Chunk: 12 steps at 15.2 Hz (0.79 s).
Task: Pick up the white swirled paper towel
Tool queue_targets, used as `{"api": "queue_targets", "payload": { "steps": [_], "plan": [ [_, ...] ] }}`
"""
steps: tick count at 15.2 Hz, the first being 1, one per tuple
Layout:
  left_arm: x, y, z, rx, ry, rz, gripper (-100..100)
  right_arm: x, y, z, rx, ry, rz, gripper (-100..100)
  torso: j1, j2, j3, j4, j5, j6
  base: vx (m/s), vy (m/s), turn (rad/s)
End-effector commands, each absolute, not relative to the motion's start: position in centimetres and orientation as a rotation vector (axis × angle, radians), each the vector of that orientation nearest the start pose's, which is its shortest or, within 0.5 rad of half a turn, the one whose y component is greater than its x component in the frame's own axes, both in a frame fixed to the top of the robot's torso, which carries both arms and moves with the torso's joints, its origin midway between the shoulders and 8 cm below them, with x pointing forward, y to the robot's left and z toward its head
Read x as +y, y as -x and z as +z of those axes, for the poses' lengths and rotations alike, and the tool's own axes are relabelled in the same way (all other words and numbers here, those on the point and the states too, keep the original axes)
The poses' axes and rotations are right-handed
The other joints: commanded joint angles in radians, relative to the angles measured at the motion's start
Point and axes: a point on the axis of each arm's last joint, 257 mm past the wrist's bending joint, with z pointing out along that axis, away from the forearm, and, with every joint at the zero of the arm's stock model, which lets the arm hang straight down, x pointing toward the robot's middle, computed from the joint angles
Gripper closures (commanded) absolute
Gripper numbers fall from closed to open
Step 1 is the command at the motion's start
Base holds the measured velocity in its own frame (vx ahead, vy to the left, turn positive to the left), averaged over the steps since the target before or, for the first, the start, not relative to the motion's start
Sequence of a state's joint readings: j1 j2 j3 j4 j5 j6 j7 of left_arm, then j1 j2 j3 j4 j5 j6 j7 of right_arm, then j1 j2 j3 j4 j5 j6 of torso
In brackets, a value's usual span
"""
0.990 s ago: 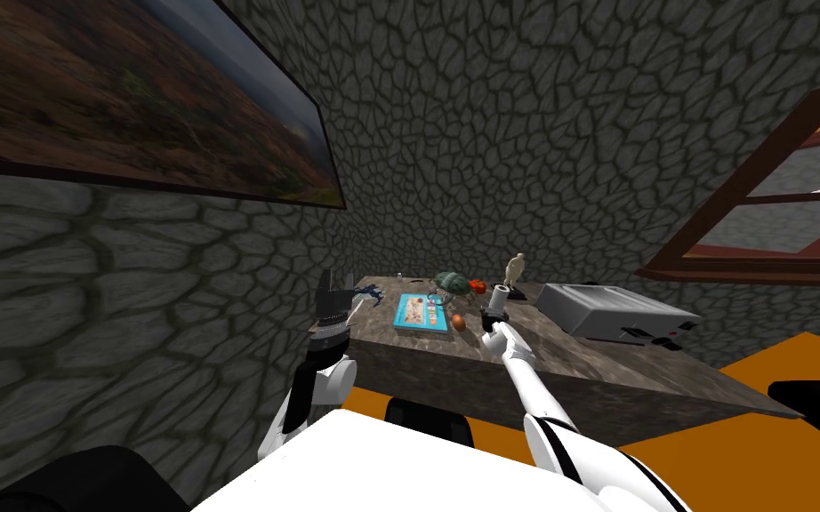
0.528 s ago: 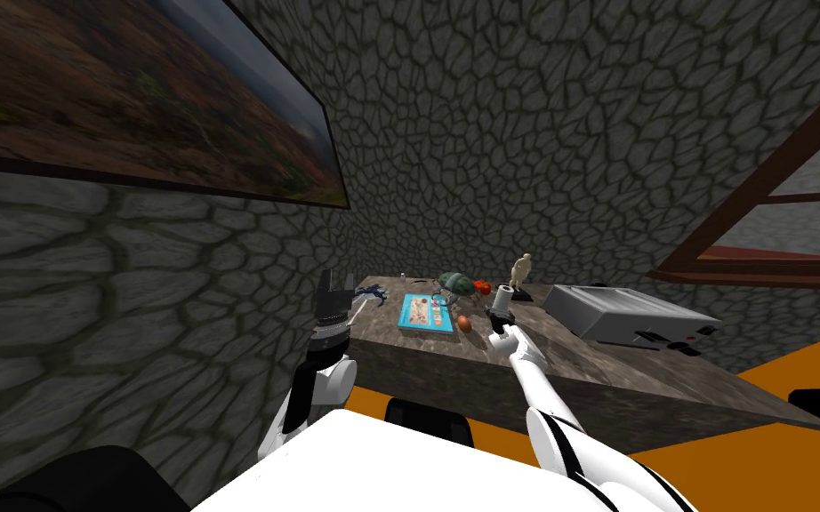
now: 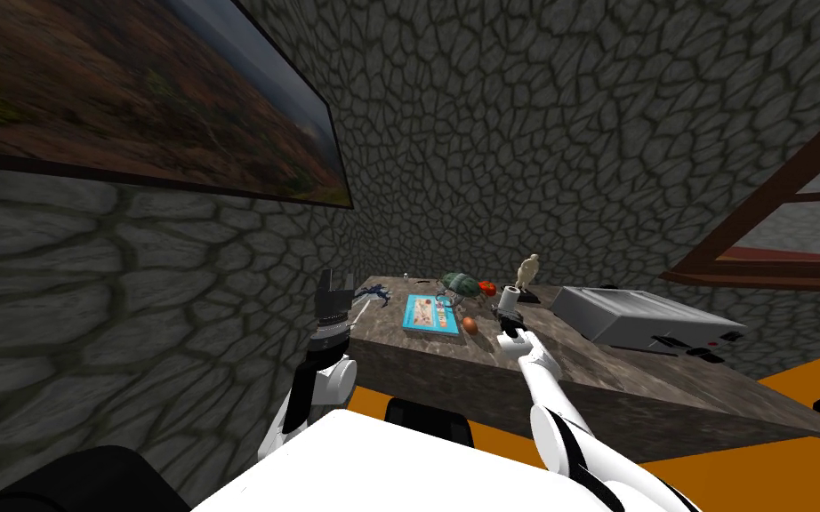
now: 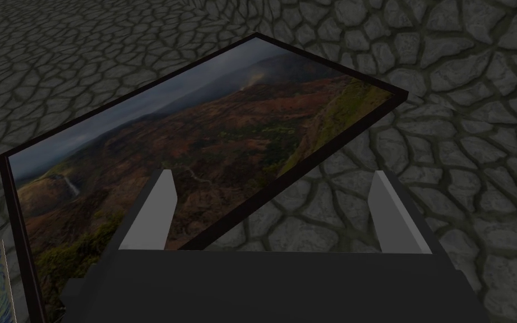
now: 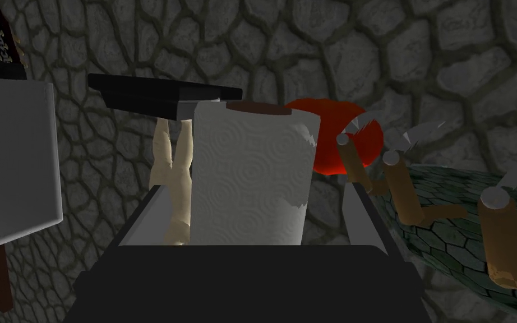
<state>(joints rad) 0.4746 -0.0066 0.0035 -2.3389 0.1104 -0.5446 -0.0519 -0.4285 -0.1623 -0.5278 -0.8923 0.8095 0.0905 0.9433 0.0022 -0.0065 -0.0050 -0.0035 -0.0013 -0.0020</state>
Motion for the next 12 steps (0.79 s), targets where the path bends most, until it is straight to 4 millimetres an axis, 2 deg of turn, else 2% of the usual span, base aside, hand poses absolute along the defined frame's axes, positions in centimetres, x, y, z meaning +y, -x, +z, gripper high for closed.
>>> {"api": "queue_targets", "payload": {
  "steps": [1,3,4,8,11,12],
  "plan": [
    [28.8,-32.2,6.6,0.461,0.610,-1.355,0,-47.0,-58.2,-32.0,1.867,-0.264,-0.435,-100,0.000,0.000,0.000,0.000,0.000,0.000,-0.006,0.011,-0.003],
    [28.8,-32.2,6.6,0.461,0.610,-1.355,0,-47.0,-58.2,-32.0,1.875,-0.228,-0.462,-100,-0.003,0.001,0.000,0.000,-0.001,0.000,-0.005,-0.006,0.003],
    [28.8,-32.2,6.6,0.461,0.610,-1.355,0,-48.3,-58.0,-31.4,1.839,-0.276,-0.434,-100,-0.004,0.001,0.000,0.000,-0.001,0.000,0.006,0.057,0.092],
    [28.8,-32.2,6.6,0.461,0.610,-1.355,0,-50.1,-57.4,-30.3,1.785,-0.295,-0.445,-100,0.002,0.000,0.000,0.000,0.000,0.000,0.009,0.076,0.018],
    [28.8,-32.2,6.6,0.461,0.610,-1.355,0,-50.4,-57.3,-30.3,1.794,-0.253,-0.488,-100,-0.003,0.000,0.000,0.000,-0.001,0.000,0.001,-0.002,0.002],
    [28.8,-32.2,6.6,0.461,0.610,-1.355,0,-51.8,-56.9,-29.4,1.748,-0.299,-0.474,-100,-0.004,0.000,0.000,0.000,-0.001,0.000,0.000,0.047,0.026]
  ]
}}
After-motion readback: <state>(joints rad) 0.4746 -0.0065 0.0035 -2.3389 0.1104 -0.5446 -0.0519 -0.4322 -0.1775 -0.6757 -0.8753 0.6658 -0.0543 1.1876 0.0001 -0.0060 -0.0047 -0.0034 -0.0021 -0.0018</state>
